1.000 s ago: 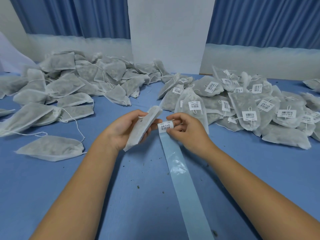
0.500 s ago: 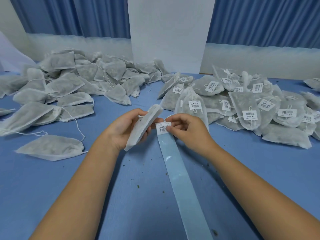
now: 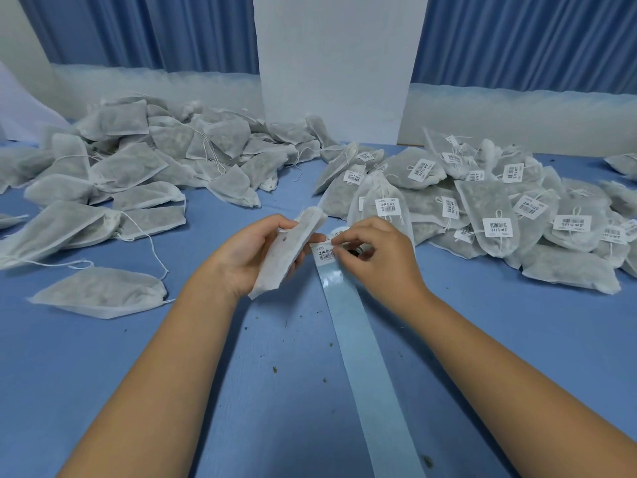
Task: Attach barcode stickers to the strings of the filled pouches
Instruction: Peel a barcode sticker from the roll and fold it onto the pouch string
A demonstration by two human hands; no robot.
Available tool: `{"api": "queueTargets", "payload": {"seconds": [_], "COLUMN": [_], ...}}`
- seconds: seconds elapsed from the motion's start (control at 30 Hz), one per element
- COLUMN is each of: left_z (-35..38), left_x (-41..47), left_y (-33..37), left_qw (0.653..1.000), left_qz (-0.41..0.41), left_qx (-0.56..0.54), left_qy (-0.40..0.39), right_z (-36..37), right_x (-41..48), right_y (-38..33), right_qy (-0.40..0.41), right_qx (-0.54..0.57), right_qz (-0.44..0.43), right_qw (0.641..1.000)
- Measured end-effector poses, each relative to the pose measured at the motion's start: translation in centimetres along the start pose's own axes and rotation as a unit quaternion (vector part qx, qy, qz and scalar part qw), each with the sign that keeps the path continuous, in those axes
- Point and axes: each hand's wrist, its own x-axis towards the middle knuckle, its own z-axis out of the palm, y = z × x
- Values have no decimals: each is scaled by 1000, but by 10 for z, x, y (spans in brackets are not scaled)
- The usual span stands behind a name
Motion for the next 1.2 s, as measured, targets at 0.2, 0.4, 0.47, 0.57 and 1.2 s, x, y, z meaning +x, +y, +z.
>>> {"api": "queueTargets", "payload": {"seconds": [0.2,0.4,0.47,0.57,1.2], "left_z": [0,-7,-8,-7,3], "left_x": [2,3,4,4,-5], "left_y": [0,-1,-1,0,-2], "left_qw": [1000,1000,998,993,945], "left_qz": [5,7,14,5,80], "left_qx": [4,22,40,95,311], "left_qy": [6,20,41,76,69], "right_z": [-2,-10,-14,-14,-8], "right_x": [-2,2,6,10,7], "right_y": [-9,-16,-13,-10,-9], "right_qy": [-25,33,86,74,10], "right_qx": [71,207,244,228,302], "right_qz": [8,29,67,112,174], "right_qw": [997,977,964,964,937]}}
